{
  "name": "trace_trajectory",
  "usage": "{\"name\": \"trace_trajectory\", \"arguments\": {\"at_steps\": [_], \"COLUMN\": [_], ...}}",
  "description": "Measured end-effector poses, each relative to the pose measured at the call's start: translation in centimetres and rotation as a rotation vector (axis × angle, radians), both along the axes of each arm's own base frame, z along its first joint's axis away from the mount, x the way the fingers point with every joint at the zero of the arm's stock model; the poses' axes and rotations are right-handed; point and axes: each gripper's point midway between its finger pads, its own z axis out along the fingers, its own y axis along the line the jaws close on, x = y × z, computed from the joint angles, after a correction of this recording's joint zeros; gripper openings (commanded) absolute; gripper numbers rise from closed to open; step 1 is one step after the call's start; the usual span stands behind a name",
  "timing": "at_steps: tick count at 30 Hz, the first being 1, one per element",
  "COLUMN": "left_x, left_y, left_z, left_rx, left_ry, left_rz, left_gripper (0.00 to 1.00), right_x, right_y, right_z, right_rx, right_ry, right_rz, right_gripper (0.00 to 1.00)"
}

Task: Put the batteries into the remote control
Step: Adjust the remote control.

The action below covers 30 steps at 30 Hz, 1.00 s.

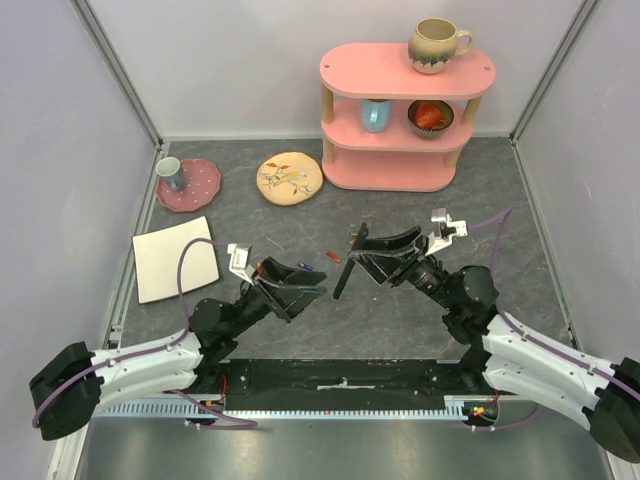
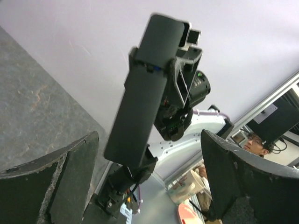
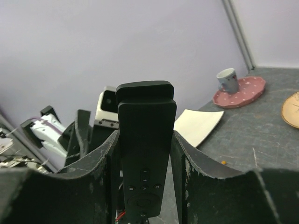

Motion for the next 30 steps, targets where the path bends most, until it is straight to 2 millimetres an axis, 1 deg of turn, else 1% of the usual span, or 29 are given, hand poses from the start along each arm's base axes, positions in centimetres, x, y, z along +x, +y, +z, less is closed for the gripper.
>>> {"name": "trace_trajectory", "arguments": {"at_steps": [2,4,6,8,9,11,12,15,17,18,19,21,24,25,27,29,30], "left_x": [0.2,0.4,0.9,1.6,1.9,2.4,2.4,2.2,1.9,1.7,1.5,1.4,1.4,1.4,1.4,1.3,1.2], "left_y": [0.7,1.8,2.7,3.7,4.0,4.4,4.4,3.8,3.1,2.7,2.5,1.8,0.7,0.3,0.0,-0.3,-0.3], "left_z": [0.8,1.1,1.0,0.6,0.5,0.2,-0.1,-0.6,-0.7,-0.6,-0.5,-1.0,-2.7,-3.6,-4.8,-5.3,-5.2], "left_rx": [-0.019,-0.034,-0.033,-0.016,-0.006,0.014,0.03,0.069,0.088,0.089,0.087,0.097,0.127,0.141,0.161,0.17,0.169], "left_ry": [-0.022,-0.046,-0.064,-0.083,-0.088,-0.1,-0.105,-0.106,-0.105,-0.106,-0.106,-0.08,0.016,0.068,0.134,0.175,0.178], "left_rz": [0.02,0.04,0.063,0.084,0.089,0.09,0.077,0.011,-0.052,-0.085,-0.111,-0.175,-0.266,-0.298,-0.338,-0.369,-0.377], "left_gripper": [0.94,0.94,0.95,0.95,0.95,0.96,0.96,0.96,0.95,0.95,0.94,0.94,0.93,0.93,0.93,0.93,0.93], "right_x": [-0.8,-1.5,-1.9,-2.5,-2.7,-3.1,-3.0,-2.5,-2.4,-2.6,-2.7,-3.1,-3.4,-3.5,-3.7,-3.8,-3.8], "right_y": [-0.3,-0.6,-0.8,-0.4,0.0,1.0,1.7,3.5,4.1,4.2,4.3,4.3,4.2,4.2,4.1,4.0,4.0], "right_z": [0.5,1.5,2.1,2.2,2.1,1.2,0.1,-3.7,-5.3,-5.7,-5.7,-5.2,-3.9,-3.6,-3.1,-2.9,-2.9], "right_rx": [0.008,0.043,0.079,0.111,0.123,0.136,0.13,0.092,0.079,0.076,0.078,0.084,0.1,0.104,0.112,0.116,0.117], "right_ry": [-0.013,-0.023,-0.018,0.004,0.024,0.102,0.17,0.404,0.513,0.543,0.559,0.566,0.548,0.542,0.533,0.527,0.525], "right_rz": [0.027,0.072,0.121,0.203,0.245,0.348,0.392,0.491,0.528,0.544,0.555,0.583,0.616,0.622,0.63,0.631,0.632], "right_gripper": [0.0,0.0,0.0,0.0,0.0,0.0,0.0,0.0,0.0,0.0,0.0,0.0,0.0,0.0,0.0,0.0,0.0]}}
